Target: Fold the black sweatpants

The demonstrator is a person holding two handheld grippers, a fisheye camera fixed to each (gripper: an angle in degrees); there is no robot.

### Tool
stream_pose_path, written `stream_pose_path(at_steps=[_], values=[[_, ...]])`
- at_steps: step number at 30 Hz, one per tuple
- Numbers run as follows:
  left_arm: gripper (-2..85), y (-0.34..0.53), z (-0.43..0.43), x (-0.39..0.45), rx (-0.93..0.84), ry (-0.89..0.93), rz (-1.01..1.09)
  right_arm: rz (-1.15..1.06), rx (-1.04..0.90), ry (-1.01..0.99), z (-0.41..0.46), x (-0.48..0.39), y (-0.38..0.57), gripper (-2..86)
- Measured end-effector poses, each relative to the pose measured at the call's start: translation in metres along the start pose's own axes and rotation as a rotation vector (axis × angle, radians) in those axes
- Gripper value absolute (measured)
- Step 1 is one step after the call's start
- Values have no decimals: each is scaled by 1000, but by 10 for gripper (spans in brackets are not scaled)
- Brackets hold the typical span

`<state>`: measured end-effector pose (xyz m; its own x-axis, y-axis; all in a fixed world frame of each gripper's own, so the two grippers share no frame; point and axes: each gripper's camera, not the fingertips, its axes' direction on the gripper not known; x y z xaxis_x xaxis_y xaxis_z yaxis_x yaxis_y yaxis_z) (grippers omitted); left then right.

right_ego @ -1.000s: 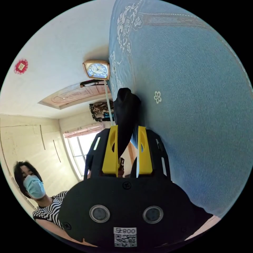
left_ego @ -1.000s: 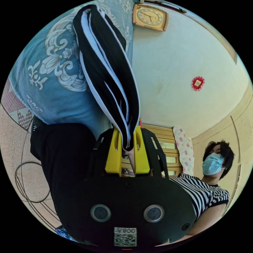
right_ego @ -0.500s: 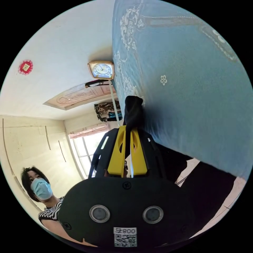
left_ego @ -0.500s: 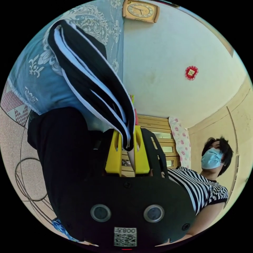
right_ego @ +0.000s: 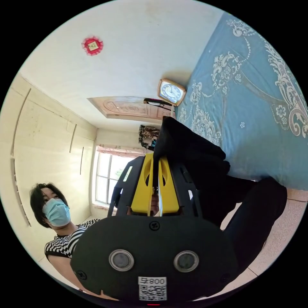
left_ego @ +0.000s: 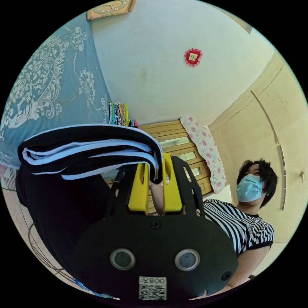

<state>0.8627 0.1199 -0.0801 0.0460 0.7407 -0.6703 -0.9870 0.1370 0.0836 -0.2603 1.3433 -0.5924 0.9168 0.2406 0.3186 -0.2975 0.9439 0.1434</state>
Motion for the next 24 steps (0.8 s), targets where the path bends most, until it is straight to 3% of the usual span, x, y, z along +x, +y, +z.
stream_pose_path(at_steps=[11,24], values=[[81,-4,147,27,-202,85,63,-103,185,20,-156,-107,129,12],[81,-25,358,-10,-426,98,-52,-36,409,55,-326,-164,230,11]])
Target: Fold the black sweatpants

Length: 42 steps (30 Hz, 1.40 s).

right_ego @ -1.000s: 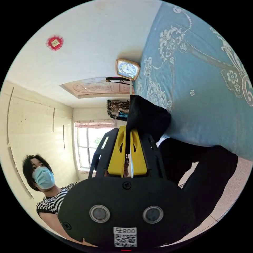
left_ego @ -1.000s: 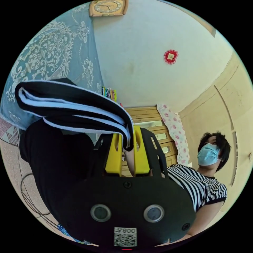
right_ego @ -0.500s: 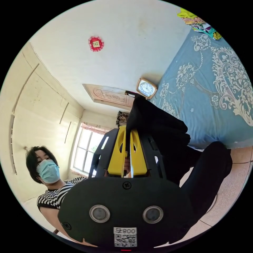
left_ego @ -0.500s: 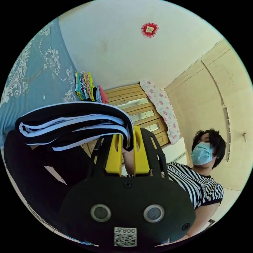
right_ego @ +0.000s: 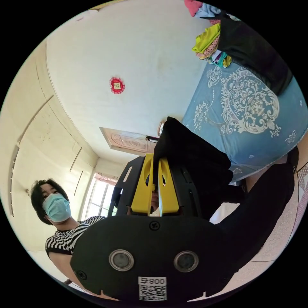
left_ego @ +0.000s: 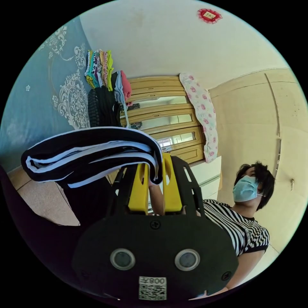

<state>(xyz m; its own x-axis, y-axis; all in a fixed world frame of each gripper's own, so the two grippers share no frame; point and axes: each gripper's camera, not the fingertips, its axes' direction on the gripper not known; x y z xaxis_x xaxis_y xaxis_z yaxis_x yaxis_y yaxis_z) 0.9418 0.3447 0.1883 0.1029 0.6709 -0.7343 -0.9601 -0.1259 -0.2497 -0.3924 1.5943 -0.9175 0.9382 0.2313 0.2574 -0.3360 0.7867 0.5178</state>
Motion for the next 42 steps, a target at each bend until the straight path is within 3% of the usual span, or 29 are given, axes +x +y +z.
stream_pose_path(at_steps=[6,15,19,26,33,42], values=[[81,-110,88,-21,-50,-33,9,-19,40,32,-72,-28,-70,9],[81,-321,280,20,-172,-36,362,-381,186,115,-211,-173,-220,10],[82,-367,378,-34,-285,-116,351,-345,276,246,-292,-168,-249,11],[84,-362,486,-228,-464,-224,-128,193,366,346,-406,-24,-230,11],[87,-361,530,-262,-478,-176,-103,147,392,236,-447,-25,-223,11],[48,-357,525,-253,-435,-319,24,2,554,478,-469,-116,-201,3]])
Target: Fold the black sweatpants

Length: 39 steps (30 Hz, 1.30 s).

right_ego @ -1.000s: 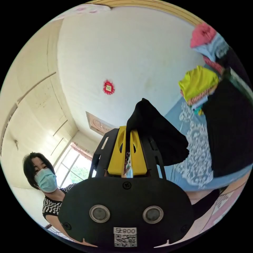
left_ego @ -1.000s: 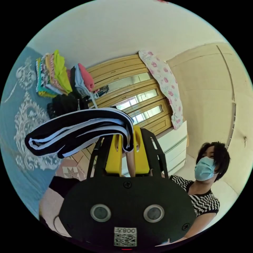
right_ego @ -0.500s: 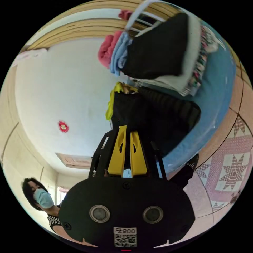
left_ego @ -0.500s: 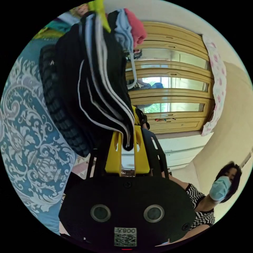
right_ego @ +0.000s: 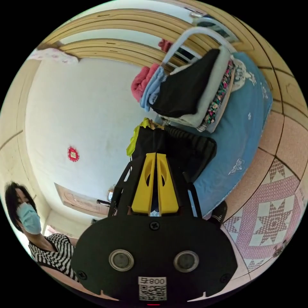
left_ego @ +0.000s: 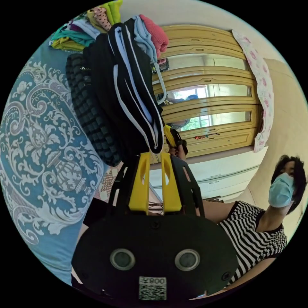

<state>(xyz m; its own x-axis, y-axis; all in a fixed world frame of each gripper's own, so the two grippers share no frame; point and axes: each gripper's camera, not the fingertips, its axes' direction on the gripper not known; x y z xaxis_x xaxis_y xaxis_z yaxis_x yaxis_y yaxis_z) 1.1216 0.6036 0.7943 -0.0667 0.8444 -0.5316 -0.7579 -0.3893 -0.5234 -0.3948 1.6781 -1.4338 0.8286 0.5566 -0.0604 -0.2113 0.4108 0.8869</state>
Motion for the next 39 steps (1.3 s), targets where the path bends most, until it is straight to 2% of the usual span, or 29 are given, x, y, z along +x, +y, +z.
stream_pose_path(at_steps=[4,7,9,11,13,18,24,29,39], values=[[21,-21,-1,22,72,-99,115,-161,50,106,-1,-58,6,1],[9,-49,19,36,38,-175,208,-236,115,187,3,-88,12,0],[5,-63,36,37,10,-255,232,-265,64,195,15,-97,12,0],[4,-72,56,28,-38,-325,236,-251,-113,292,47,-96,9,0],[3,-77,70,12,-61,-299,204,-218,-230,392,68,-88,11,0],[3,-65,52,12,-11,-222,215,-231,-126,314,49,-117,23,3],[11,-27,19,9,-2,-186,234,-485,9,433,48,-196,7,21],[19,7,6,3,-58,-181,205,-501,-76,556,100,-238,-39,77],[19,65,-19,-18,-125,-140,55,-519,-180,768,182,-291,-38,77]])
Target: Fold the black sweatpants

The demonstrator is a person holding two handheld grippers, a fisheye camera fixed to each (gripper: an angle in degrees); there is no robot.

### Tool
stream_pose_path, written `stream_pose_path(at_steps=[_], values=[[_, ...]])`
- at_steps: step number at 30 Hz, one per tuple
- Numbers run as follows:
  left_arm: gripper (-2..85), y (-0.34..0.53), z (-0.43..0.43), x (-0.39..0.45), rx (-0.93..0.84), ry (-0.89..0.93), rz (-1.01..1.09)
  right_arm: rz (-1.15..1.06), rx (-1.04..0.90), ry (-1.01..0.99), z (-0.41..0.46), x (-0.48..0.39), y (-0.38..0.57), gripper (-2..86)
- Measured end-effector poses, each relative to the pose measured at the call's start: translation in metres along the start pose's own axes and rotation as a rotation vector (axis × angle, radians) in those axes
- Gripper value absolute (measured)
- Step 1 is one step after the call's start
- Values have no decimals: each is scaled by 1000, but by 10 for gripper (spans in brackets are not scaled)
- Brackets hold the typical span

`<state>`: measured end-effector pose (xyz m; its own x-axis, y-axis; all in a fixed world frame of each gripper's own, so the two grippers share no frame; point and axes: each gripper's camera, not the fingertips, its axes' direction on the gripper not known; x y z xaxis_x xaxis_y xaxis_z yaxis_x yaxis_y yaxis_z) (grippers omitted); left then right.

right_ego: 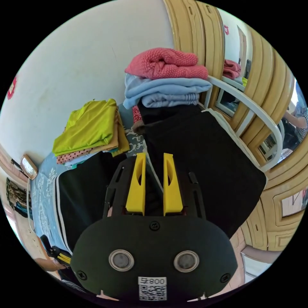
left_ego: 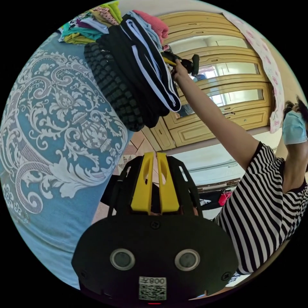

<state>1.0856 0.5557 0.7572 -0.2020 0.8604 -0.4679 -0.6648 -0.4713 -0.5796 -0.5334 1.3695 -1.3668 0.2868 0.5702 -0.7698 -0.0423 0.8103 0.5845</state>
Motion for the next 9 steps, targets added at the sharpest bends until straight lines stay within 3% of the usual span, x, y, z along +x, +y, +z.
stream_pose_path(at_steps=[2,9], values=[[16,7,-5,2,-1,13,-2,22,-22,70,-2,-15,5,52],[9,39,-40,25,0,35,18,72,82,-15,-67,-46,39,17]])
